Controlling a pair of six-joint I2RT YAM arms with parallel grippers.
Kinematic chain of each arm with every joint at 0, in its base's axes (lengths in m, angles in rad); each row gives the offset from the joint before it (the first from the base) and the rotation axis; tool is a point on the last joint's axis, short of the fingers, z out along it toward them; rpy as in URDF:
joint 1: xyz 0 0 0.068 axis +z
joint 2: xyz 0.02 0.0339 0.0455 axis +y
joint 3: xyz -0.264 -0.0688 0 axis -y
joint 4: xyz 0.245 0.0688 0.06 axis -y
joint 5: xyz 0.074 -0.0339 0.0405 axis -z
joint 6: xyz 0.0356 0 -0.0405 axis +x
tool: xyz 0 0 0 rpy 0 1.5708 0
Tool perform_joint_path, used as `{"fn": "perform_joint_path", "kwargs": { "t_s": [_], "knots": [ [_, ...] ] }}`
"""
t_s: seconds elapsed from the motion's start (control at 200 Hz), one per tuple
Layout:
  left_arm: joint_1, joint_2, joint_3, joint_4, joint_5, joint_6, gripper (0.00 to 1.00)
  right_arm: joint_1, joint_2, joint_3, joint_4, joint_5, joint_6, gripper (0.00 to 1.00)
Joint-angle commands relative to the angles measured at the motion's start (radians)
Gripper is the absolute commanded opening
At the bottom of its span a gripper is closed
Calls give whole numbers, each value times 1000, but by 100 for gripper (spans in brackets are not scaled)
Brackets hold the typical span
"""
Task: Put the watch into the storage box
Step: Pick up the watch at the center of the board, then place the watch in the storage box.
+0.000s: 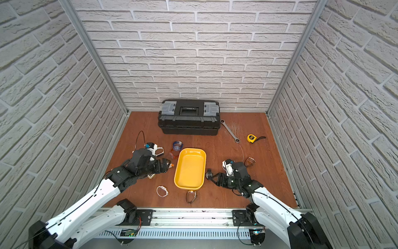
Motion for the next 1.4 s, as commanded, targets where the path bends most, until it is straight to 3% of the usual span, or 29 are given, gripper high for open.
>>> {"fn": "perform_joint_path", "kwargs": {
  "t_s": [0.0,0.21,0.4,0.605,0.745,0.83,0.975,1.075,1.16,1.27,1.395],
  "knots": [
    [-7,-23,-25,43,4,-12,98,20,31,35,174,-11,-16,64],
    [-7,-25,-35,54,5,-12,98,25,59,32,215,-14,-22,62],
    [-7,-13,-38,57,3,-9,98,25,123,46,258,-25,-31,52],
    [-7,-18,-48,59,-9,-7,98,28,201,53,317,-35,-29,29],
    [-7,-18,-56,60,-16,-9,98,30,224,58,326,-45,-27,3],
    [-7,-21,-57,53,-21,-7,98,31,200,64,284,-39,-34,2],
    [-7,-33,-56,37,-43,-8,98,46,80,119,61,17,-72,3],
    [-6,-35,-48,20,-60,-14,98,96,-36,243,-246,163,-146,3],
    [-2,-30,-39,9,-71,-23,98,148,-65,345,-390,248,-163,3],
    [12,-24,-26,-7,-86,-31,98,278,26,492,-481,358,-158,3],
    [31,-34,-24,-17,-93,-43,98,444,282,702,-540,470,-167,3]
  ]
}}
